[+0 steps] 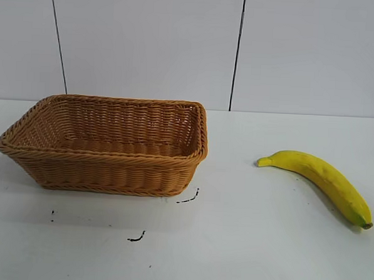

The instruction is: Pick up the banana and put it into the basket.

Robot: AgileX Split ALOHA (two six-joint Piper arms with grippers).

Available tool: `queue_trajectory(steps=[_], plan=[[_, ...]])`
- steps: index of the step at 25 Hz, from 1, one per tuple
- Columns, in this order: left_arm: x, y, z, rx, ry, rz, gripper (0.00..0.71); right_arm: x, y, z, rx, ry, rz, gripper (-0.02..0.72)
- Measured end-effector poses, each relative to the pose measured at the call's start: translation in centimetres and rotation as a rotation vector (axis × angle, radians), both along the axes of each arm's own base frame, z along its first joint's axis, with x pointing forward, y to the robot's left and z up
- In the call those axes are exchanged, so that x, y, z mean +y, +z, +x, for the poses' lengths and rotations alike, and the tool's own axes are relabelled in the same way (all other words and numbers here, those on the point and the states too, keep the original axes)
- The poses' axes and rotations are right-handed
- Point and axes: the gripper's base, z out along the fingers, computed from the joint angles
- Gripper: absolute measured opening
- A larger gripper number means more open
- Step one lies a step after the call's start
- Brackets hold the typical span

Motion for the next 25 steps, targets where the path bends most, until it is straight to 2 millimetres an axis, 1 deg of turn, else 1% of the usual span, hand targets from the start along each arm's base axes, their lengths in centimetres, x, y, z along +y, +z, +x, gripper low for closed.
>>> queue_trajectory(steps=[11, 14, 15, 17, 19, 21, 25], plan=[[0.0, 0.0, 0.0, 0.000, 0.000, 0.000, 0.695, 0.0, 0.0, 0.0, 0.000, 0.000, 0.001, 0.633], [0.0, 0.0, 0.0, 0.000, 0.000, 0.000, 0.695, 0.0, 0.7, 0.7, 0.038, 0.000, 0.001, 0.633], [0.0, 0.0, 0.0, 0.000, 0.000, 0.000, 0.695, 0.0, 1.1, 1.2, 0.065, 0.000, 0.002, 0.633], [0.0, 0.0, 0.0, 0.000, 0.000, 0.000, 0.695, 0.0, 2.7, 2.4, 0.102, 0.000, 0.002, 0.633], [0.0, 0.0, 0.0, 0.000, 0.000, 0.000, 0.695, -0.1, 4.3, 4.2, 0.161, 0.000, 0.003, 0.633], [0.0, 0.0, 0.0, 0.000, 0.000, 0.000, 0.695, -0.1, 6.0, 6.3, 0.205, 0.000, 0.004, 0.633], [0.0, 0.0, 0.0, 0.000, 0.000, 0.000, 0.695, -0.2, 8.3, 11.5, 0.321, 0.000, 0.005, 0.633]])
